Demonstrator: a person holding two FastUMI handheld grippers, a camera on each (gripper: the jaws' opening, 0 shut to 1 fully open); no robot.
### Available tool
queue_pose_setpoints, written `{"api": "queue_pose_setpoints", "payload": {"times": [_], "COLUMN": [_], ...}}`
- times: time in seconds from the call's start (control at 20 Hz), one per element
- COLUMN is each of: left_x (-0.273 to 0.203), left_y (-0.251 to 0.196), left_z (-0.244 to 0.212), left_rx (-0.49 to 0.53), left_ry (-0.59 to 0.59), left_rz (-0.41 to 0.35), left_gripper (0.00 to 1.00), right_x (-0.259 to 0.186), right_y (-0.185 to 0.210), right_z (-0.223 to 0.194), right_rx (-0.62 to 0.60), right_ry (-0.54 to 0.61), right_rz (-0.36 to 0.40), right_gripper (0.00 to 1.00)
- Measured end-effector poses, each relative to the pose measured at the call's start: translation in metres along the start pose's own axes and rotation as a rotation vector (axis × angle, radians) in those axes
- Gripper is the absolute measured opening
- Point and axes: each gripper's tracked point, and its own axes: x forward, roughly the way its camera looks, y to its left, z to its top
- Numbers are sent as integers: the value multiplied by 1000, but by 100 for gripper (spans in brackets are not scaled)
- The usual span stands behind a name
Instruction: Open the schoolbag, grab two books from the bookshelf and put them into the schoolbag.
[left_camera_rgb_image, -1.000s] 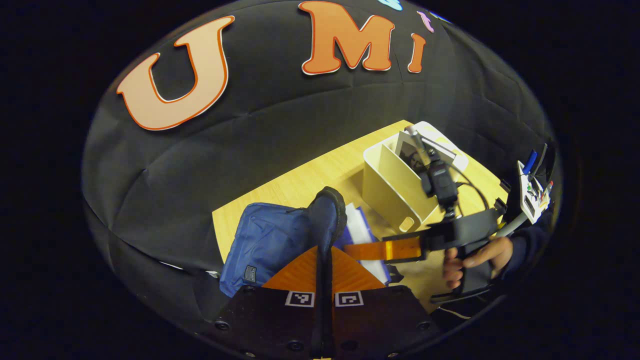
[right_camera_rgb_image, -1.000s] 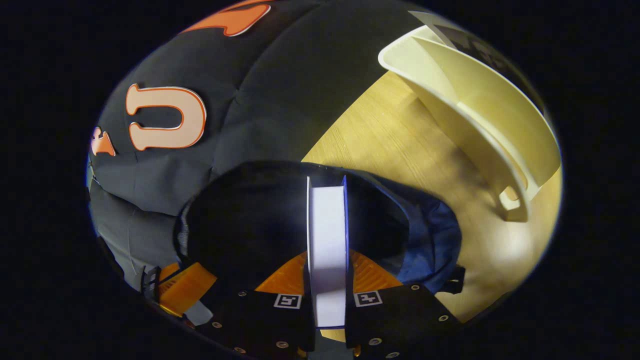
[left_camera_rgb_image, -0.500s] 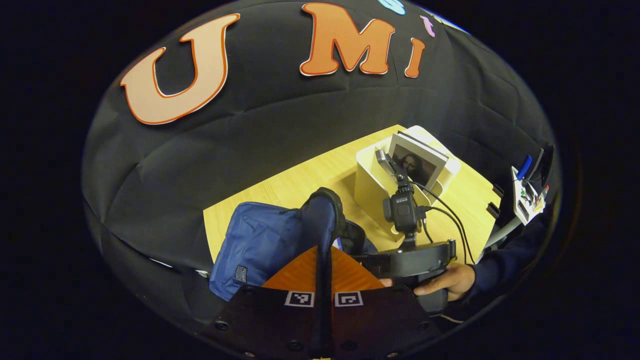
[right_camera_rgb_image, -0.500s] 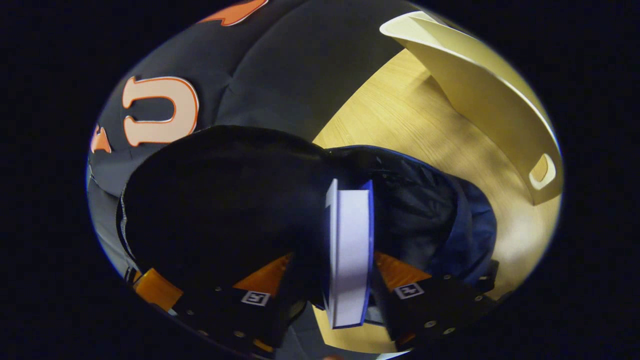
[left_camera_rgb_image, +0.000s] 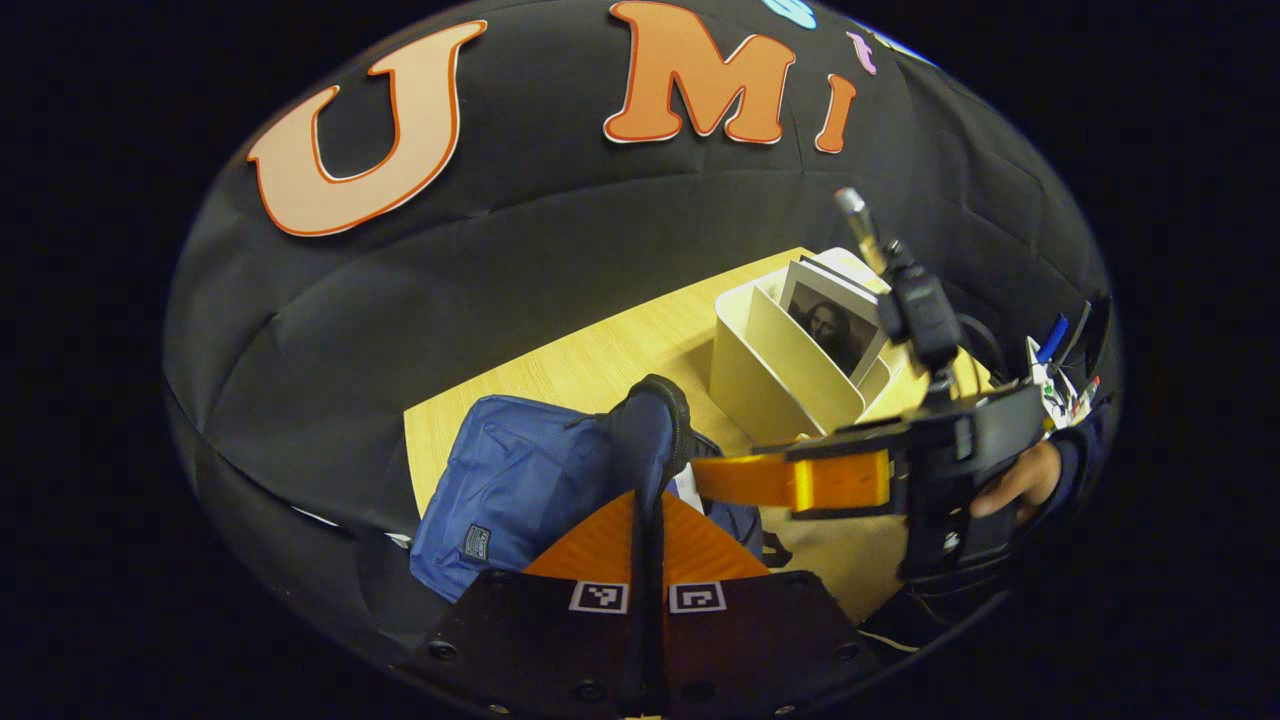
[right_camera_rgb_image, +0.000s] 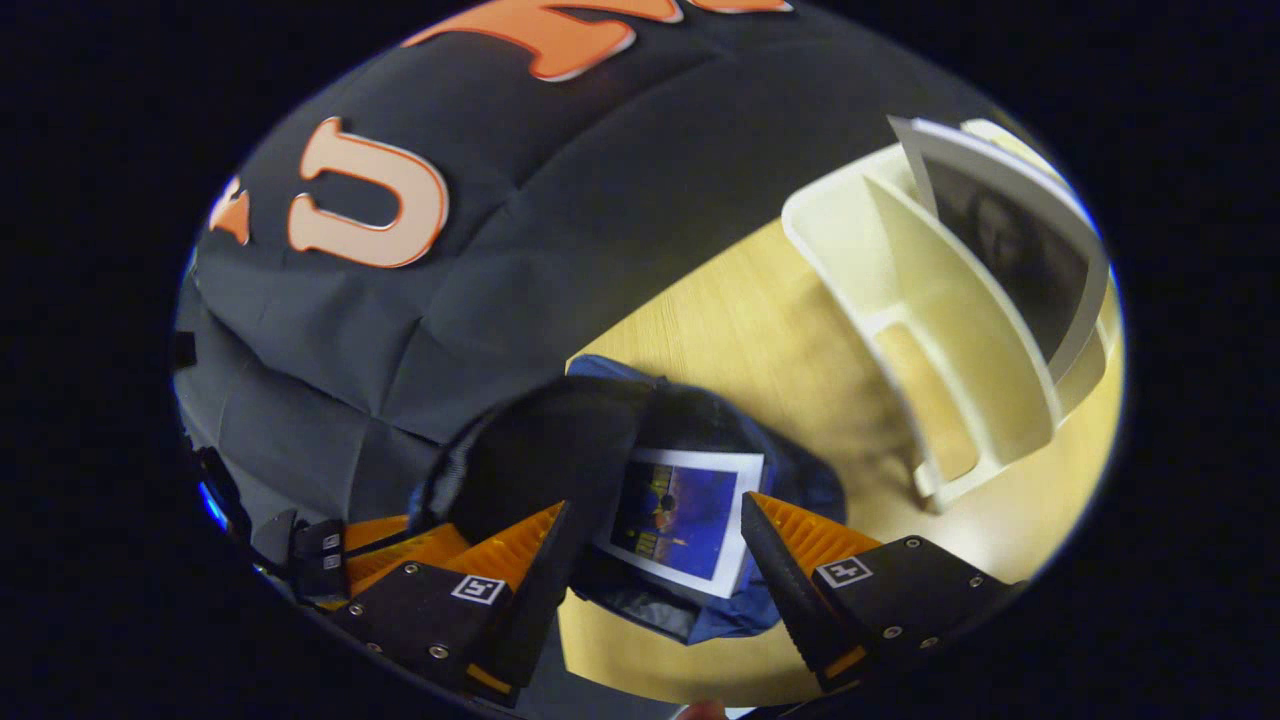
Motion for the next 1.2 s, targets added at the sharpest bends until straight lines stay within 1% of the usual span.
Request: {"api": "queue_pose_setpoints", "payload": {"times": [0.05, 0.15, 0.3, 0.45, 0.6, 0.75, 0.85, 1.0, 1.15, 1.2], "left_x": [1, 3, 5, 9, 7, 7, 7, 10, 13, 15], "left_y": [-1, -3, -8, -9, -8, -7, -9, -10, -10, -10], "left_z": [-2, -4, -7, -11, -11, -13, -14, -15, -20, -21], "left_rx": [-3, -11, -23, -39, -42, -47, -55, -72, -93, -101], "left_ry": [-1, -1, -4, -2, -10, -10, -9, -7, -2, -2], "left_rz": [1, 0, -4, -7, 6, 12, 9, 6, 3, 2], "left_gripper": [1, 1, 1, 1, 1, 1, 1, 1, 1, 1], "right_x": [-16, -48, -85, -108, -124, -127, -122, -114, -95, -89], "right_y": [-2, -14, -42, -75, -103, -126, -136, -154, -159, -164], "right_z": [13, 37, 74, 103, 131, 146, 149, 158, 155, 156], "right_rx": [-49, -128, -202, -271, -327, -356, -361, -394, -386, -396], "right_ry": [-21, -54, -80, -76, -54, 6, 58, 118, 202, 227], "right_rz": [-12, -60, -159, -259, -335, -379, -380, -412, -393, -401], "right_gripper": [97, 97, 97, 97, 97, 97, 97, 97, 97, 97]}}
